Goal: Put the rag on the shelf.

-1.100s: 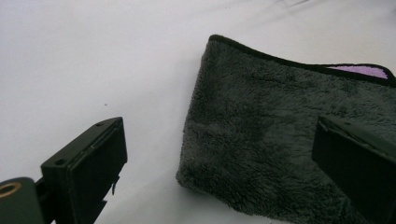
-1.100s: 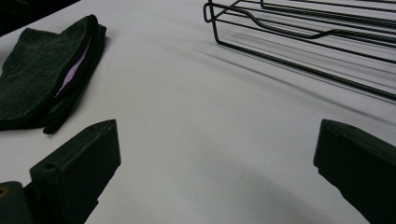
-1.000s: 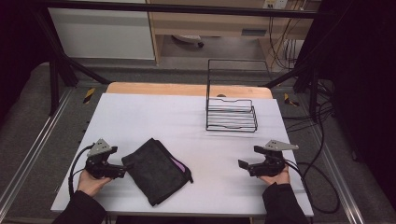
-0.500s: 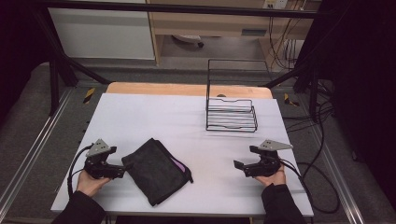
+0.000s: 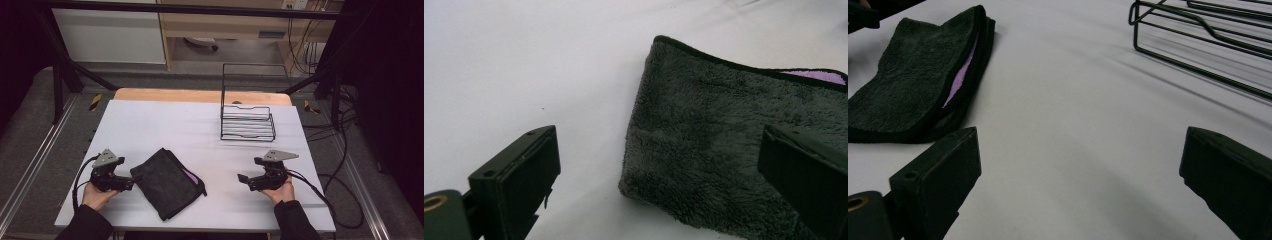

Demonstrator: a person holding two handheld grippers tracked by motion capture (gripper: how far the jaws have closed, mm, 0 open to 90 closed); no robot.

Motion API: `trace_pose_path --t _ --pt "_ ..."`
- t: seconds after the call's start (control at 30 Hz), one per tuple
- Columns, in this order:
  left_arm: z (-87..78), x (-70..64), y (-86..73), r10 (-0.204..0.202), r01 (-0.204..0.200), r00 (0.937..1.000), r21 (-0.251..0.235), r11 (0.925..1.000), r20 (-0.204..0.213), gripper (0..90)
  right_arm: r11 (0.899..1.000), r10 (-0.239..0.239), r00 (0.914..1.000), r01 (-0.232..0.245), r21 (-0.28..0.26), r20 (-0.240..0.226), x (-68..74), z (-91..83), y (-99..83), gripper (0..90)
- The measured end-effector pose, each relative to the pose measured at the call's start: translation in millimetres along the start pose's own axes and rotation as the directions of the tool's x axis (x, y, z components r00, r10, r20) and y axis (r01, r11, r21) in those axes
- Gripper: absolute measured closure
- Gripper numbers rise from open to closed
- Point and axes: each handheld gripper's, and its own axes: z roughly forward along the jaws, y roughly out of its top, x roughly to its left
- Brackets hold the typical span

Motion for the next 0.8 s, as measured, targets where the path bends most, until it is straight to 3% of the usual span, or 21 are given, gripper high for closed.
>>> trace_pose_path --t 0.47,0.8 --pt "0.2 0.5 -0.1 -0.007 0.007 1.0000 0.000 1.0000 -0.005 3.3 0.999 -0.020 0.9991 0.021 0.029 -0.037 29.1 29.9 16.8 9.2" --pt "-0.6 1.3 -0.1 -0.006 0.006 0.9999 0.003 1.0000 -0.010 3.5 0.995 -0.057 0.9927 0.065 0.076 -0.106 64.8 66.1 32.0 25.4"
